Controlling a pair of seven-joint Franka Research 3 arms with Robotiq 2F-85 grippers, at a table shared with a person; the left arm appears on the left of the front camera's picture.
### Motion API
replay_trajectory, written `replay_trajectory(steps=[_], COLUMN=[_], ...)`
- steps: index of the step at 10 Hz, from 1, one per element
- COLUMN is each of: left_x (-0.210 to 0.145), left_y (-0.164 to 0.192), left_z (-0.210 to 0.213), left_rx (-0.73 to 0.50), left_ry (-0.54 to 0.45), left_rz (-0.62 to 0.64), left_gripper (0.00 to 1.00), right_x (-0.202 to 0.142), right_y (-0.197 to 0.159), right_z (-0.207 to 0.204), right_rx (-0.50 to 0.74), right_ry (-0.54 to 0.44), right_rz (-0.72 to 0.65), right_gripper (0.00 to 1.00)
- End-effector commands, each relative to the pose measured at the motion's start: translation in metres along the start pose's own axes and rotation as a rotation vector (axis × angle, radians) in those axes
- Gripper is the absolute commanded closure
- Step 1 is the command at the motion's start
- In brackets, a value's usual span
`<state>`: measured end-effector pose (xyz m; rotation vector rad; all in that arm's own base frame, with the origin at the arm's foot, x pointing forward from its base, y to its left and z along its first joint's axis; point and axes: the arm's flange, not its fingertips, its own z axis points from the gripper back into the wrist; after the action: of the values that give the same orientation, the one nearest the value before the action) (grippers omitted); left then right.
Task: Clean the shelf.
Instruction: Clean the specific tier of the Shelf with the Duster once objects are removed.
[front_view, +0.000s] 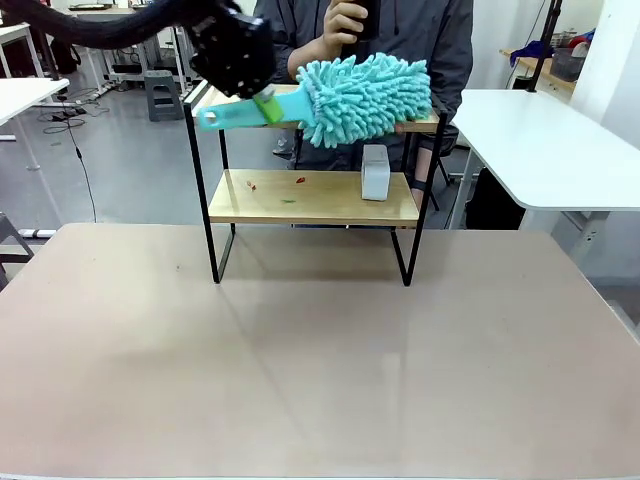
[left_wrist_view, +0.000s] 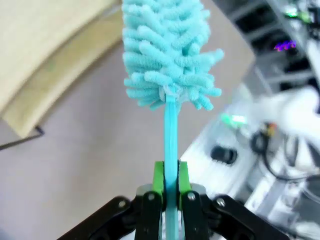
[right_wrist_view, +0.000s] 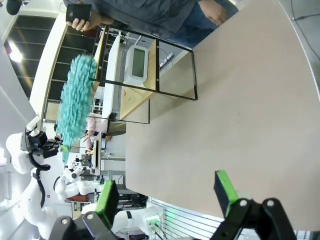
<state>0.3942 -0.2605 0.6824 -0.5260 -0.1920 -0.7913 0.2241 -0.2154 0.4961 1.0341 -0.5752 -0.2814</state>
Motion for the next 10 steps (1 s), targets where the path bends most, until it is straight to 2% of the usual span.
replay_trajectory(steps=[1,2,3,5,7,8,10], left_x=[-0.024,-0.047,-0.071,-0.109,-0.121,-0.132,-0.187], left_y=[0.023,0.03,0.034,0.029,0.035,0.049,0.097], left_z=[0.045,0.073,0.101,0.138,0.148,0.162,0.202], left_rx=[-0.099,-0.208,-0.296,-0.409,-0.43,-0.396,-0.305], left_ry=[0.197,0.248,0.242,0.147,0.069,-0.021,-0.311], left_rz=[-0.144,-0.214,-0.263,-0.354,-0.337,-0.248,0.03], left_gripper=[0.88,0.88,0.88,0.88,0.88,0.88,0.88], right_x=[0.002,0.002,0.002,0.002,0.002,0.002,0.002], right_y=[0.001,0.001,0.001,0.001,0.001,0.001,0.001], right_z=[0.0,0.0,0.0,0.0,0.0,0.0,0.0], right_rx=[0.017,0.017,0.017,0.017,0.017,0.017,0.017], right_ry=[-0.012,-0.012,-0.012,-0.012,-0.012,-0.012,-0.012], right_rz=[0.026,0.026,0.026,0.026,0.026,0.026,0.026], right_gripper=[0.0,0.0,0.0,0.0,0.0,0.0,0.0])
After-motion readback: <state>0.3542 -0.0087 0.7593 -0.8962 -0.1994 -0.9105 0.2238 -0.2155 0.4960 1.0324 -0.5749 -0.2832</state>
